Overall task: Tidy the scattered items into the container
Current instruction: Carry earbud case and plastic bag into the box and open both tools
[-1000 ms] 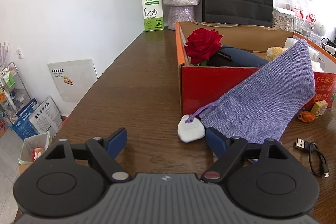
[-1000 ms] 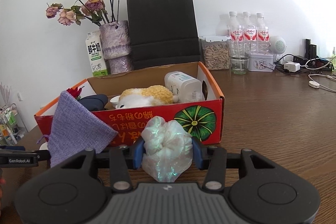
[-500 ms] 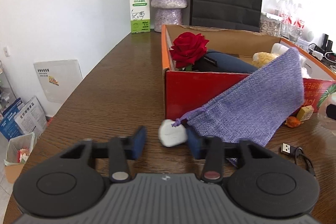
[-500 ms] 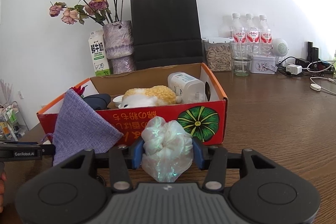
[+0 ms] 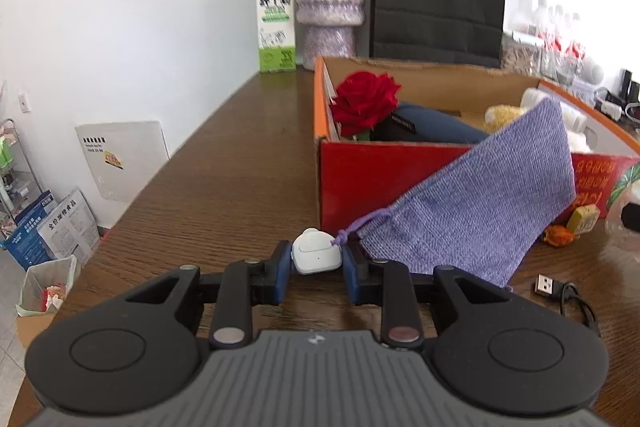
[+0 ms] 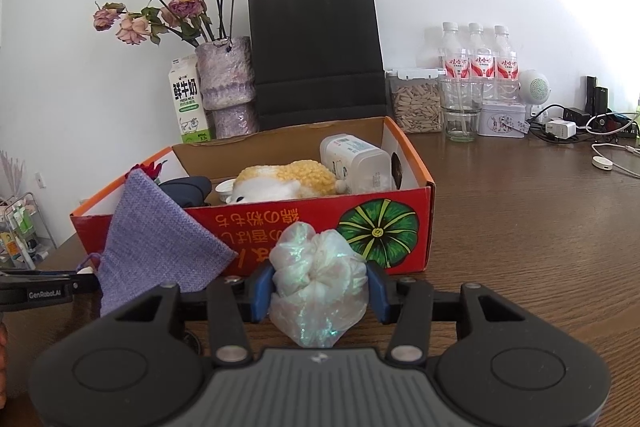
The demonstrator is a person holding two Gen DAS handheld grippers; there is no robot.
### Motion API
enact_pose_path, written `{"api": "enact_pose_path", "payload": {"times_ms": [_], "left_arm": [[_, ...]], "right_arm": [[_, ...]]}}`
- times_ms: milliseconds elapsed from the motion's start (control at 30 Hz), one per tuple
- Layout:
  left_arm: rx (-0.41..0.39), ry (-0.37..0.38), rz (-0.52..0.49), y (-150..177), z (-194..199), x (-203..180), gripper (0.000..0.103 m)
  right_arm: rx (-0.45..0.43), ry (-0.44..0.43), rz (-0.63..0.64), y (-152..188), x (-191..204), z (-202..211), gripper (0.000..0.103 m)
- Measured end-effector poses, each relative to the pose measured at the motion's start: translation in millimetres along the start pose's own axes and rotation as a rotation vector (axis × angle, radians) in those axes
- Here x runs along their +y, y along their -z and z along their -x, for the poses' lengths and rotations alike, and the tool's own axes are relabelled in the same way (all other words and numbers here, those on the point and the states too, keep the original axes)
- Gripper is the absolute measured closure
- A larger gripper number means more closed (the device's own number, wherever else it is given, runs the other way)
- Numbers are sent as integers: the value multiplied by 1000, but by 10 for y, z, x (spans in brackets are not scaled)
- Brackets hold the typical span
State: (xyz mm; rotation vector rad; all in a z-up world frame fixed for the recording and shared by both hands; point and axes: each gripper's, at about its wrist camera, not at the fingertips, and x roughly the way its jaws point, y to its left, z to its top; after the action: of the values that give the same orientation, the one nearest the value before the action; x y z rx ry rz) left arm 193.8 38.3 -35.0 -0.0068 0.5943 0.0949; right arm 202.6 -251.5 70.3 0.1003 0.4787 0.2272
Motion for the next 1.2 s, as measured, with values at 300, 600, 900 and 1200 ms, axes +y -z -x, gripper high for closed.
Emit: {"api": "enact_pose_path", "payload": {"times_ms": [300, 600, 900, 1200], "left_arm": [[-87, -29, 27, 65, 245, 60, 76], [-260, 27, 70, -289, 667, 29, 76], [-358, 61, 76, -912, 240, -503, 75], [-333, 9, 36, -939, -375, -729, 75]], "right_arm": [[-53, -19, 20, 27, 35, 103, 57], [-193, -63, 33, -252, 172, 282, 57], [-287, -72, 14, -895, 499, -225, 58], [-217, -45, 54, -897, 508, -887, 58]]}}
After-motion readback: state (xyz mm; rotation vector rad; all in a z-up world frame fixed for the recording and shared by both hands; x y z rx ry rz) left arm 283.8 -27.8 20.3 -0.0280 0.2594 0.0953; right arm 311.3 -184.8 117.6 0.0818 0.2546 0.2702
